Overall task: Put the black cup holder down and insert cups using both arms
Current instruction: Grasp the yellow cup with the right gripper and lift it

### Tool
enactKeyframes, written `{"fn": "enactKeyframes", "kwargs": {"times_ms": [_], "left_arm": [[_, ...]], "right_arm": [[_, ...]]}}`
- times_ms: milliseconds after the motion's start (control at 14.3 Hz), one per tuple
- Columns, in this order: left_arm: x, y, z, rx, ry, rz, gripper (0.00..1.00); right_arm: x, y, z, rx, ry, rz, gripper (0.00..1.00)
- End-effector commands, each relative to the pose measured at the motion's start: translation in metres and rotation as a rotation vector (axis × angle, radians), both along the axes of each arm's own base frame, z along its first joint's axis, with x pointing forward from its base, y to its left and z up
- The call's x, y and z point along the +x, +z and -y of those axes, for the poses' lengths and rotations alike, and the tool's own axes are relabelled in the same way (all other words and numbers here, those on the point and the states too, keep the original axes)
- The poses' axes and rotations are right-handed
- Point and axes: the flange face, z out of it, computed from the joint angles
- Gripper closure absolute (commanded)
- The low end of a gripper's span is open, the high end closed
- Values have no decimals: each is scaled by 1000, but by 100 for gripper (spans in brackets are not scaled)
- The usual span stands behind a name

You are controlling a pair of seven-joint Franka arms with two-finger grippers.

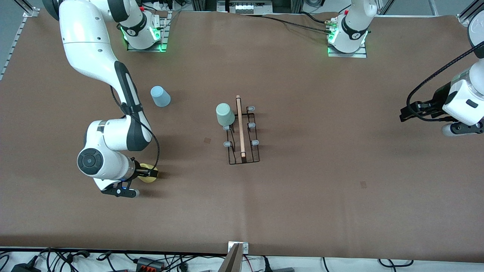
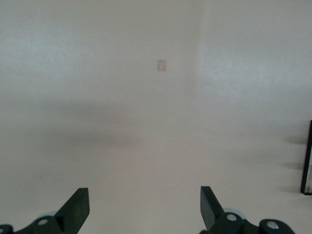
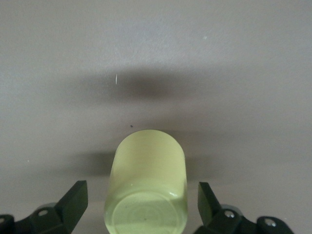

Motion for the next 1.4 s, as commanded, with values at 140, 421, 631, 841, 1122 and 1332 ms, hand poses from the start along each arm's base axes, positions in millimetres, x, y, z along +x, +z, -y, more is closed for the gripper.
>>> {"fn": "enactKeyframes", "kwargs": {"times_ms": [140,421,631,841,1122,1332], "left_arm": [[3,7,-3,-12,-9,8,0],[3,8,-14,-15,3,12,0],[6,7,-15,-10,-3,25,0],[6,7,-9,-7,-14,25,0],[9,9,-10,-7,-13,49,0],[6,6,-12,-13,-7,33,0]], "right_arm": [[2,15,-1,36,20,-16,77],[2,105,-48,79,92,0,81],[-21,158,-122,115,163,21,80],[-51,184,-188,121,143,39,80],[-73,182,-243,131,130,68,78],[-83,171,-272,172,129,80,78]]}}
